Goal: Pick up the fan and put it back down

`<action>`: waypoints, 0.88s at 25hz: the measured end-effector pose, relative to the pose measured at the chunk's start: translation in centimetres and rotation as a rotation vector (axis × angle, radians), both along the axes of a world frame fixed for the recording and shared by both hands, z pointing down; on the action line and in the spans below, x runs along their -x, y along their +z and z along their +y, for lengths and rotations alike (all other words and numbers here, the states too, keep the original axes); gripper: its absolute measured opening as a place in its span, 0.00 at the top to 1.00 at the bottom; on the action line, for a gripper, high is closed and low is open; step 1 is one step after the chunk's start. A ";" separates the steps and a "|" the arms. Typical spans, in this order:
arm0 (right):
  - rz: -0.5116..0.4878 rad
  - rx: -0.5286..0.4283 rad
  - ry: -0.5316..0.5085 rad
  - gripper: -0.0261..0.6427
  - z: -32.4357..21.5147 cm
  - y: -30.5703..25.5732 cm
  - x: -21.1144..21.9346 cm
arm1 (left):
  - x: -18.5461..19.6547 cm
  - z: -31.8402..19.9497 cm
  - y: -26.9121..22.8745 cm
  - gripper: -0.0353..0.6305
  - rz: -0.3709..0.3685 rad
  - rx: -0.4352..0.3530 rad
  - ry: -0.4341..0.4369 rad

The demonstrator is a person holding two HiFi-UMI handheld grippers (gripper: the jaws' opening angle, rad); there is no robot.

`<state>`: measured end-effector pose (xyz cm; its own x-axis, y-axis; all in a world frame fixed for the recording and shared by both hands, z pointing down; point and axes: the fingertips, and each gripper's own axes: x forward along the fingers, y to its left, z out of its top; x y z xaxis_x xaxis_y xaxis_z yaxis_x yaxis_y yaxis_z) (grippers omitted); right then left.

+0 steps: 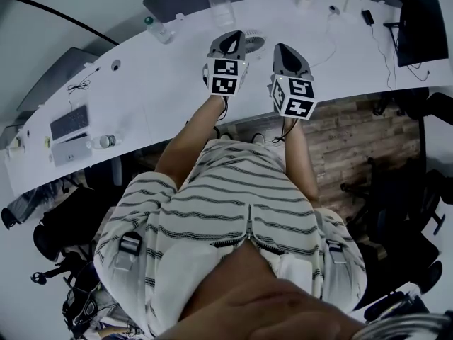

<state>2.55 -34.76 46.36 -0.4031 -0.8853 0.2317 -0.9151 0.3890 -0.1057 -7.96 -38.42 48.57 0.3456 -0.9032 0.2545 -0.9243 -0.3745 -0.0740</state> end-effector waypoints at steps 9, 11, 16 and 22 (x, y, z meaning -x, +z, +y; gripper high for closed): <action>-0.003 -0.016 0.008 0.94 0.8 -0.5 -0.1 | -0.5 3.1 -3.2 0.94 0.073 -0.026 -0.021; -0.006 -0.015 0.011 0.94 0.9 -0.6 -0.2 | -0.6 3.6 -4.1 0.94 0.074 -0.044 -0.025; -0.014 -0.013 0.012 0.94 1.2 -0.7 -0.1 | -1.1 4.7 -5.1 0.94 0.074 -0.064 -0.031; -0.021 -0.024 0.009 0.94 1.8 -1.3 -0.2 | -1.6 5.9 -5.4 0.94 0.090 -0.055 -0.026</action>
